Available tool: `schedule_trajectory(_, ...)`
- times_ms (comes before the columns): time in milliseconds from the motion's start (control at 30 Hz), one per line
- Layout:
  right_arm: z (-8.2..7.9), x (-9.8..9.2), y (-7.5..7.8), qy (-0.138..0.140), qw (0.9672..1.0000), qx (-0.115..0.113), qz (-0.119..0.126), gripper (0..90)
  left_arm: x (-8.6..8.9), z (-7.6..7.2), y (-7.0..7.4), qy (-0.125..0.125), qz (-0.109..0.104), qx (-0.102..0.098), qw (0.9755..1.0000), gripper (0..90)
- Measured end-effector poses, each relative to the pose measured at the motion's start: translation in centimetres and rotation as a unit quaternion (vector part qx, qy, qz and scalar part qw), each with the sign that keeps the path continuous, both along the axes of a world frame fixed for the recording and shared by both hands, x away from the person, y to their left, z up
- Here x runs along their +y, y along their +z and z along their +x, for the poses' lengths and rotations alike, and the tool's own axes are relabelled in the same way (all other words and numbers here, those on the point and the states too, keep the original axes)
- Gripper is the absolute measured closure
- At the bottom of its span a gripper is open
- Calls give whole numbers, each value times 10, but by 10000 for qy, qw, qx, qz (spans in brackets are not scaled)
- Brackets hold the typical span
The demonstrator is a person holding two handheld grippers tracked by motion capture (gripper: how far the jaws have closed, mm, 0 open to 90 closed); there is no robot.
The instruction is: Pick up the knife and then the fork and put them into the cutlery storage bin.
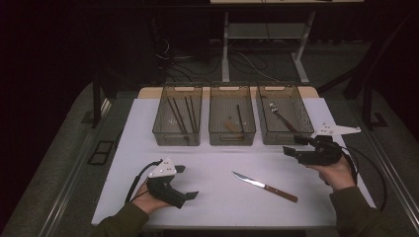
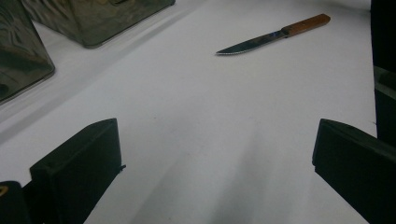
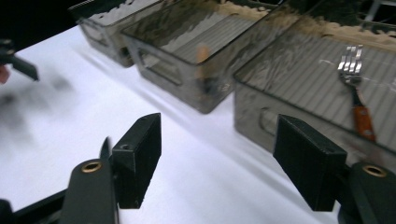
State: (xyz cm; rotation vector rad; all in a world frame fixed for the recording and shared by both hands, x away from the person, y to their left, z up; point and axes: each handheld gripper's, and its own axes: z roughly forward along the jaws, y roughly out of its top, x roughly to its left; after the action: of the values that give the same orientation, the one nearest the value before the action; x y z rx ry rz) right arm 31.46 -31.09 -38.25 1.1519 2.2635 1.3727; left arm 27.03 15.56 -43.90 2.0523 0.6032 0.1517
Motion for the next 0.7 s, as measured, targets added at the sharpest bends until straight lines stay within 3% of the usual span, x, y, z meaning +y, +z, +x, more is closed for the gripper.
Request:
schedule_trajectory(533, -29, 22, -18, 689, 9974, 81, -190, 310, 0, 0, 0, -8, 7, 8, 10000, 3)
schedule_trajectory(700, -36, 29, -25, 916, 9950, 259, -300, 335, 0, 0, 0, -18, 11, -7, 10000, 3)
